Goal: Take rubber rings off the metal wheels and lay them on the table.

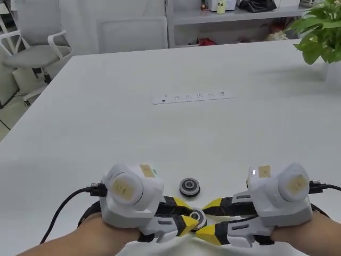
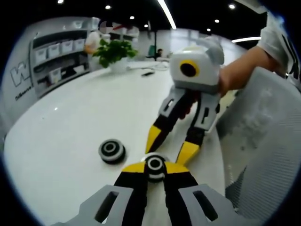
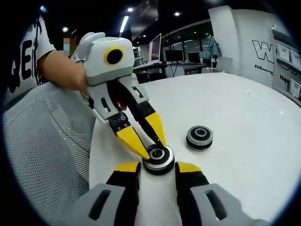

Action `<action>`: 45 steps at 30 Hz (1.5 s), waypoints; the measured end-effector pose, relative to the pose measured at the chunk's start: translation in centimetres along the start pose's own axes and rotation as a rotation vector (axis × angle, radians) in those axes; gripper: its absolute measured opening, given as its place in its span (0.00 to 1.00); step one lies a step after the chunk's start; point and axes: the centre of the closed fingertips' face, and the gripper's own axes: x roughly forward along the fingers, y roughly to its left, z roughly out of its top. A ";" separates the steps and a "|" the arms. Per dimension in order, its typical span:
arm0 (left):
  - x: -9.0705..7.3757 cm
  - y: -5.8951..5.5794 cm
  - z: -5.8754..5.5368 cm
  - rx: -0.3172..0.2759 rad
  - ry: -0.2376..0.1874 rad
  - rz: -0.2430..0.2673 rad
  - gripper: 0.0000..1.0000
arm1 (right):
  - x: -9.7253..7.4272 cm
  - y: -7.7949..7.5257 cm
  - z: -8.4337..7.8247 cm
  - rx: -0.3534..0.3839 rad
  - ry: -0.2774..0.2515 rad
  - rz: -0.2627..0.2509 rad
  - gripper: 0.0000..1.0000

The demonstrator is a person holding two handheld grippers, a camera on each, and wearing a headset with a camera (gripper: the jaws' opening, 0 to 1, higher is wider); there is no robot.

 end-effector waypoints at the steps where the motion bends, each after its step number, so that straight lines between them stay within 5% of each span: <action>1: 0.0 0.0 0.0 0.003 0.000 0.001 0.13 | 0.0 0.1 -0.1 -0.001 0.002 0.002 0.25; 21: 0.0 0.0 0.0 0.051 -0.013 0.015 0.13 | -0.7 0.0 -0.3 -0.007 -0.009 -0.024 0.18; 31: 0.0 0.0 0.0 0.050 -0.016 0.017 0.13 | 0.0 0.1 0.2 -0.016 -0.013 -0.018 0.26; 45: 0.0 0.0 -0.1 0.051 -0.015 0.022 0.13 | -0.8 -0.1 -0.3 -0.011 -0.010 -0.031 0.15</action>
